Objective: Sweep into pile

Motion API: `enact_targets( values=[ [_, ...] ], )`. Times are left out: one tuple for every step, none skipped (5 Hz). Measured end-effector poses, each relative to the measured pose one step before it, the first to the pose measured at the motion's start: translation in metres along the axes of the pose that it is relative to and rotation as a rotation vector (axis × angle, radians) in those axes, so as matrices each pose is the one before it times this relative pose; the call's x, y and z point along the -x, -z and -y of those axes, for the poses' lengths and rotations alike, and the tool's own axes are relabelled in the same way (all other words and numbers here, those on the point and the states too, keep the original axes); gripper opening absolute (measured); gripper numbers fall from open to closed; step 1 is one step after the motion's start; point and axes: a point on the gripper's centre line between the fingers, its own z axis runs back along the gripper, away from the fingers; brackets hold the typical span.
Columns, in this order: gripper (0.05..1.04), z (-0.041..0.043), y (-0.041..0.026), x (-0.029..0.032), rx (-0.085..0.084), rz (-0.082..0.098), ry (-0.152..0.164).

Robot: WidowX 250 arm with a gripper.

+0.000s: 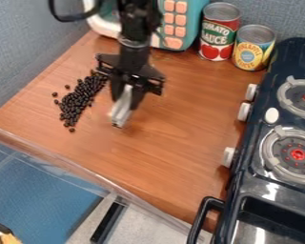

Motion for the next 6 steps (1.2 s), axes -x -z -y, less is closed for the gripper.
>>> enact_targets(
  values=[
    [0.379, 0.02429, 0.00264, -0.00333, -0.0126, 0.0044, 0.0141],
    [0.379, 0.03017, 0.00909, 0.00456, -0.0135, -0.0185, 0.0242],
    [0.379, 0.0136, 0.00068, 0.00078, 0.006, -0.0013, -0.0011],
    [0.44, 0.00216, 0.00163, -0.00074, -0.0034, -0.0296, -0.0152],
    [0.75, 0.00132, -0.00496, 0.00022, 0.0479, -0.0296, -0.0166],
    [0.993, -0.00995, -0.052, -0.00215, 0.0836, 0.0906, -0.0348]
  ],
)
